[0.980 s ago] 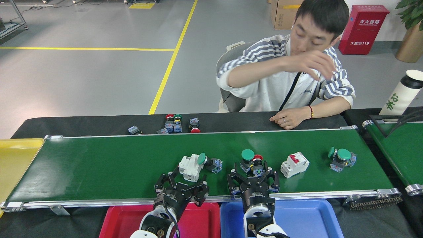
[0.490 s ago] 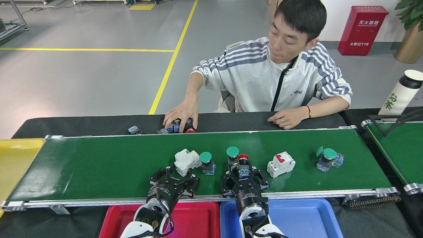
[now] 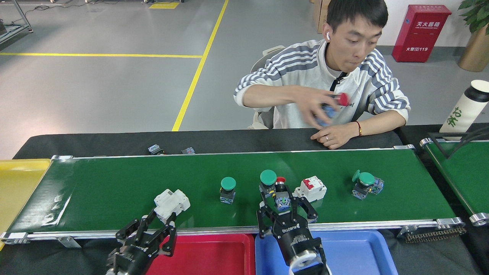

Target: Pick switch part from conveyor to tray

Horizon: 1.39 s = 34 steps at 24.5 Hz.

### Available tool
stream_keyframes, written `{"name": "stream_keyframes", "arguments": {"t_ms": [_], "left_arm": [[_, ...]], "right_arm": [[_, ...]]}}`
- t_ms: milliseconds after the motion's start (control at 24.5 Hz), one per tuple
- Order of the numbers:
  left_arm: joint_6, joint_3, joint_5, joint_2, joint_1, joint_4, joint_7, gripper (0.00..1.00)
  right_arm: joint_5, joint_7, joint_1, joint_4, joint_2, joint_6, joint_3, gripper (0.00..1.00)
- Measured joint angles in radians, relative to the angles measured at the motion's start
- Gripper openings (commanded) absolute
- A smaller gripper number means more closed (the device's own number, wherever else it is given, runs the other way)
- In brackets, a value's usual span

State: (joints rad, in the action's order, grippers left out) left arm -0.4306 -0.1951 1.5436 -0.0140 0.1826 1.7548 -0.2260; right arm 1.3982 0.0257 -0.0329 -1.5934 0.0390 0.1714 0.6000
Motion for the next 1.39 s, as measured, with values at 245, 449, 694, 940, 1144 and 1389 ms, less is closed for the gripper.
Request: {"name": "stream_keyframes", "arguments": {"t_ms": [245, 449, 694, 940, 1144, 1389], "left_arm": [[-0.085, -0.066, -0.036, 0.0, 0.053, 0.008, -0.004, 0.11], [-0.104, -0.067, -0.037, 0.0, 0.053, 0.009, -0.003, 0.11], [-0.195, -0.065, -0.043, -0.001, 0.054, 0.01, 0.003, 0.11], [-0.337, 0.016, -0.044, -0.006, -0.001, 0.01, 0.008, 0.11], [-0.349, 0.191, -0.044, -0.002, -0.057, 0.01, 0.01, 0.11], [-0.352, 0.51, 0.076, -0.003, -0.099, 0.01, 0.001, 0.5]], "right_arm": [[0.041, 0.002, 0.052, -0.017, 0.019, -0.065, 0.161, 1.0], [0.042, 0.004, 0.052, -0.006, 0.016, -0.073, 0.191, 1.0], [0.037, 0.01, 0.065, -0.082, 0.006, -0.027, 0.084, 1.0], [0.001, 0.053, 0.125, -0.149, 0.007, 0.098, -0.396, 1.0], [-0.169, 0.056, 0.217, -0.128, 0.099, -0.103, -0.67, 1.0], [-0.19, 0.06, 0.26, -0.093, 0.101, -0.231, -0.709, 1.0]]}}
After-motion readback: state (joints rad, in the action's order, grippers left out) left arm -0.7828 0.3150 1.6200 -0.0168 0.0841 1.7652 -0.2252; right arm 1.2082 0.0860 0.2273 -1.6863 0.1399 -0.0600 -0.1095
